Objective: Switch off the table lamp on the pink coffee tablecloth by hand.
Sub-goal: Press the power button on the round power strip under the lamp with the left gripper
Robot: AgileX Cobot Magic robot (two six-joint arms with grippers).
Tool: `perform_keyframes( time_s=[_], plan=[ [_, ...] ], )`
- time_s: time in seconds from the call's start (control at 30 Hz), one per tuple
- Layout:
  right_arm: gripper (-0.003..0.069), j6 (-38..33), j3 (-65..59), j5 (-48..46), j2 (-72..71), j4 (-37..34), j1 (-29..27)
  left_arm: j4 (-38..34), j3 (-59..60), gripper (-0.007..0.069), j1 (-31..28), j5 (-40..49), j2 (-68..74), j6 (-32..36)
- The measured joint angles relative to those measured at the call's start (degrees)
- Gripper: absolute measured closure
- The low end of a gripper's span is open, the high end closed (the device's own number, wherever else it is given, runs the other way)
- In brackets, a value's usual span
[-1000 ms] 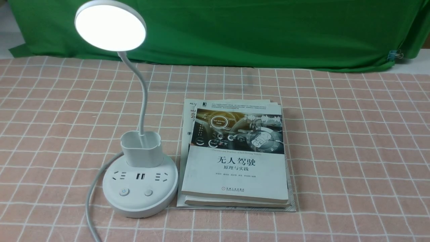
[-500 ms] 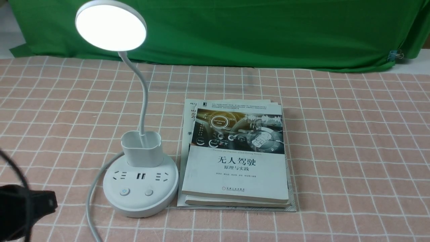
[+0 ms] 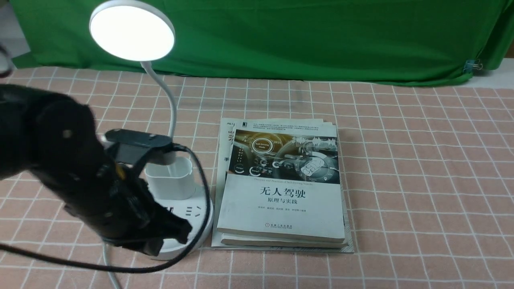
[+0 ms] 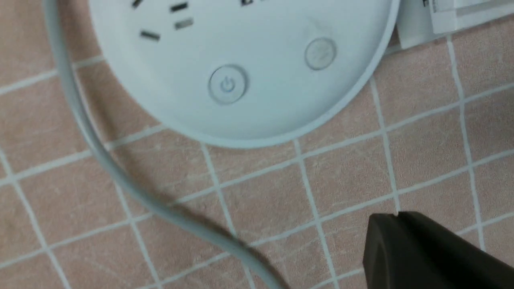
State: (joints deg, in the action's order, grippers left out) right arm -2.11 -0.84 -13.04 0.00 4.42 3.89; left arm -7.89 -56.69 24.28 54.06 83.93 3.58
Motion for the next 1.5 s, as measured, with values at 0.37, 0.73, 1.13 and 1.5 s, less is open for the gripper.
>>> perform_keyframes(
  time_s=[0.37, 0.73, 1.13, 1.5],
  plan=[
    [0.0417, 0.00, 0.00, 0.00, 0.00, 0.00, 0.00, 1.94, -9.30, 0.0633, -0.82, 0.33, 12.24, -0.20],
    [0.0417, 0.00, 0.00, 0.00, 0.00, 0.00, 0.00, 2.12, -10.46, 0.0631, -2.41, -1.78, 16.52, 0.11],
    [0.0417, 0.00, 0.00, 0.00, 0.00, 0.00, 0.00, 1.46, -11.02, 0.0629, -2.41, -1.75, 18.88, 0.40],
    [0.0417, 0.00, 0.00, 0.00, 0.00, 0.00, 0.00, 0.17, -10.89, 0.0629, -2.41, -1.16, 14.48, 0.34]
  ],
)
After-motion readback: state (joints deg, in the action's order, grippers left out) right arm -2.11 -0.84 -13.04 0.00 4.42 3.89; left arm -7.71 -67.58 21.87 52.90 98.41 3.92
